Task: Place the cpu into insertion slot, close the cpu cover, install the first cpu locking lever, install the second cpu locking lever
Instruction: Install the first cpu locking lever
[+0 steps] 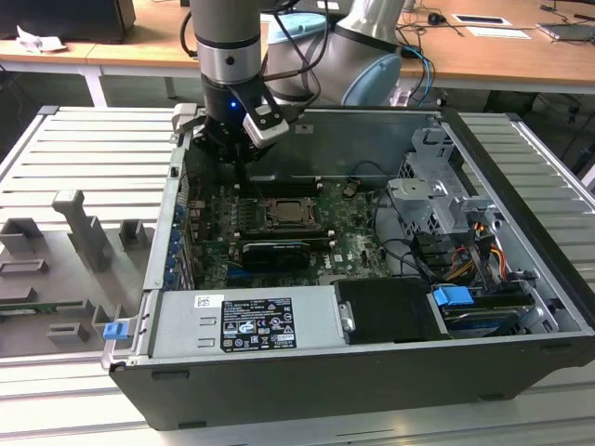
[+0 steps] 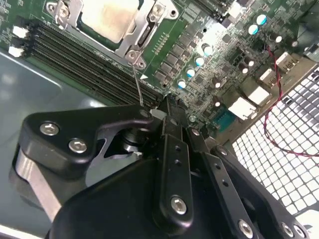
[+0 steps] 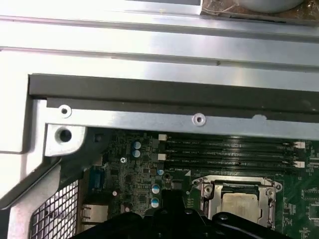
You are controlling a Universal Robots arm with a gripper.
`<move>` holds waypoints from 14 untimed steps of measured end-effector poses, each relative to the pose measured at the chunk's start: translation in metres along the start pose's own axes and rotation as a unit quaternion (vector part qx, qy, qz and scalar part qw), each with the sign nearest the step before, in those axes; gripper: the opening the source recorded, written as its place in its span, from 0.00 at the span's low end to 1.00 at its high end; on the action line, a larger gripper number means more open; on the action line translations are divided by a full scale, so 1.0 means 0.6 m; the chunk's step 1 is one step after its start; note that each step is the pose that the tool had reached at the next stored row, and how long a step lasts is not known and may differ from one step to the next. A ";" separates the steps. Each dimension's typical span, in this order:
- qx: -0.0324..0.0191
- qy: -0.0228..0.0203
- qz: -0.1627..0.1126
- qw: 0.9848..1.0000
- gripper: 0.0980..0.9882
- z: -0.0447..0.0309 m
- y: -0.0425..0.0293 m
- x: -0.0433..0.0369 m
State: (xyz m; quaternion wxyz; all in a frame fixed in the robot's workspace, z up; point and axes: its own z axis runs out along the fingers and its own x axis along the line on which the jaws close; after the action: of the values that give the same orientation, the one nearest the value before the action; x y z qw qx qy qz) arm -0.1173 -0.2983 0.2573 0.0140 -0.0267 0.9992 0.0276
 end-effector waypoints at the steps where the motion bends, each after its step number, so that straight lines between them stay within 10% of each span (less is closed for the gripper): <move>1: 0.000 0.000 0.000 1.000 0.01 0.000 0.001 -0.001; 14: 0.000 0.000 0.000 1.000 0.01 0.001 0.001 -0.018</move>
State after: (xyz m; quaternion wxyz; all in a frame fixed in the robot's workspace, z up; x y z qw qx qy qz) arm -0.1064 -0.2973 0.2568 0.0141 -0.0267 0.9992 0.0276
